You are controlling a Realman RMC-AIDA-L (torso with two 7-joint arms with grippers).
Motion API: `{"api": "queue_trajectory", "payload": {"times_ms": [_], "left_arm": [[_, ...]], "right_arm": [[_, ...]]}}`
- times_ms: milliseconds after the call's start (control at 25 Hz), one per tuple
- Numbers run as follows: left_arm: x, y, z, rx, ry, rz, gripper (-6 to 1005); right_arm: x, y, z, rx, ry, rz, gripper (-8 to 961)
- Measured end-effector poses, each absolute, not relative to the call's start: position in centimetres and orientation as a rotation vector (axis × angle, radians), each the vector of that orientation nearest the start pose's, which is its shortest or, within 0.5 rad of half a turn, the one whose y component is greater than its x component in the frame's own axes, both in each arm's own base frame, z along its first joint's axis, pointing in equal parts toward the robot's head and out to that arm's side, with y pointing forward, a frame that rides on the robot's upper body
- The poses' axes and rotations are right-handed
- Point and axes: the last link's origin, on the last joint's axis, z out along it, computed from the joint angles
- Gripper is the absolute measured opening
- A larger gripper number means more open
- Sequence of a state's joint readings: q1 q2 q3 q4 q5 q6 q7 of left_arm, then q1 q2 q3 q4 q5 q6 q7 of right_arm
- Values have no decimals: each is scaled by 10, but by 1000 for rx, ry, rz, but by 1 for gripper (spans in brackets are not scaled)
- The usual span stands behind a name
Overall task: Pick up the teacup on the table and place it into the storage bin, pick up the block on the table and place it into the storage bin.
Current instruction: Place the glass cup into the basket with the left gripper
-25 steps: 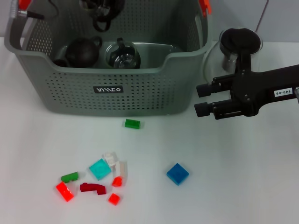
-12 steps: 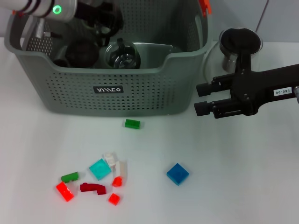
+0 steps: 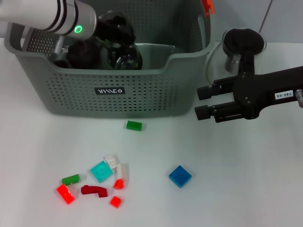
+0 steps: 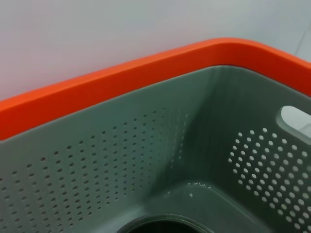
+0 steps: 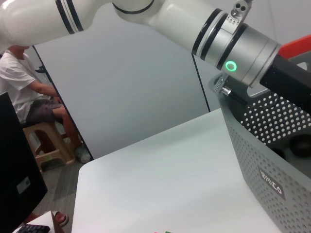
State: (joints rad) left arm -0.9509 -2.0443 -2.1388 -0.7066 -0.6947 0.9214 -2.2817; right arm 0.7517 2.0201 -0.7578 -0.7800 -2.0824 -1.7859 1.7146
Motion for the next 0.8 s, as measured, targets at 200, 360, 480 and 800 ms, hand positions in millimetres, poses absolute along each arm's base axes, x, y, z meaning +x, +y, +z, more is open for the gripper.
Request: {"api": "queue_trajectory", "payload": {"times_ms": [200, 360, 480, 800], "left_arm": [[-162, 476, -3, -2369, -856, -71, 61], [-162, 476, -5, -2378, -837, -50, 62], [-162, 475, -6, -2381, -827, -30, 62], [-160, 474, -9, -2384, -820, -27, 85]], "right_arm": [[178, 361, 27, -3061, 589, 597, 667], [179, 361, 27, -3061, 589, 595, 668], [179, 361, 27, -3058, 590, 597, 668], [179, 360, 27, -3061, 588, 598, 668]]}}
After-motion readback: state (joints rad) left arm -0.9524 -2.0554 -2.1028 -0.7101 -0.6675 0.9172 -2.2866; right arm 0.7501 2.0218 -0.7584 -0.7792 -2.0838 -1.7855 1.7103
